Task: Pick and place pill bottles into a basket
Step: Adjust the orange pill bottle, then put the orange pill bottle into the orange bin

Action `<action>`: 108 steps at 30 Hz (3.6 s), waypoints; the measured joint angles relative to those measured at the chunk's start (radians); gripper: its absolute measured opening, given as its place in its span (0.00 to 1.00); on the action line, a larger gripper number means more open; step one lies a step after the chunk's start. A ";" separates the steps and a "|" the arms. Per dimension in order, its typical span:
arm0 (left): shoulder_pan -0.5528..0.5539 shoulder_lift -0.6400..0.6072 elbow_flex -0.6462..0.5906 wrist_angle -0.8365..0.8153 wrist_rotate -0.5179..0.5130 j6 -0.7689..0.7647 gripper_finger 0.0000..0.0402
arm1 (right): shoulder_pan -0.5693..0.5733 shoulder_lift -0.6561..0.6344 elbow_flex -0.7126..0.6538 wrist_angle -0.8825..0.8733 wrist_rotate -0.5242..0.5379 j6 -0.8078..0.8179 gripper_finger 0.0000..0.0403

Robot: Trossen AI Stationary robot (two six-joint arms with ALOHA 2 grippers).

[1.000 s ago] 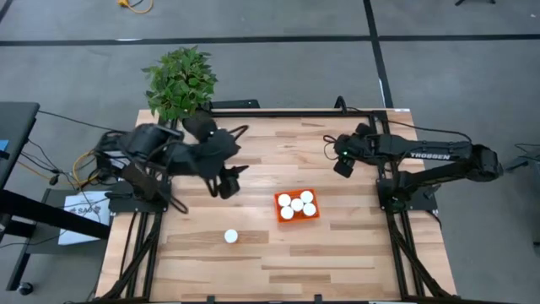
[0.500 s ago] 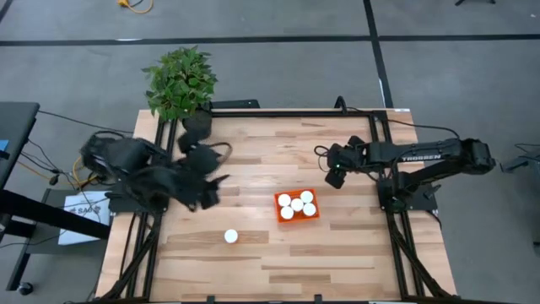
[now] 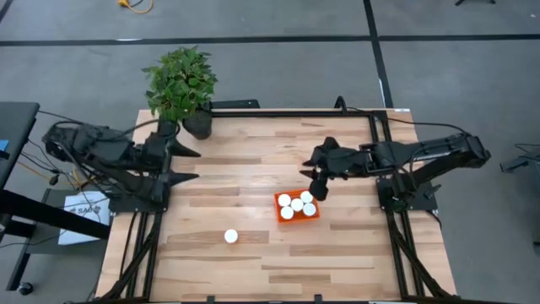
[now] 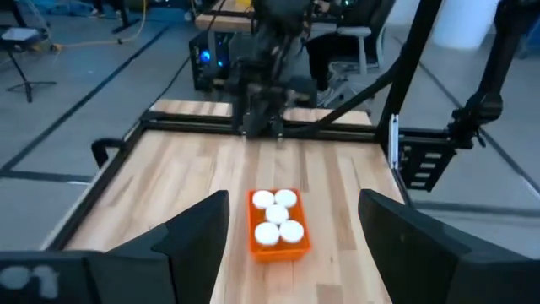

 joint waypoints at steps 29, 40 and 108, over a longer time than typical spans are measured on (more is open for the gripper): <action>-0.008 -0.250 -0.833 0.811 0.096 -0.163 0.63 | 0.171 0.572 0.279 -0.392 -0.351 -0.140 0.00; -0.008 -0.250 -0.832 0.809 0.097 -0.172 0.63 | 0.169 0.710 0.385 -0.458 -0.313 -0.223 0.00; 0.000 0.150 -0.667 0.500 0.342 -0.381 0.70 | 0.188 0.089 0.412 -0.988 0.066 0.208 0.00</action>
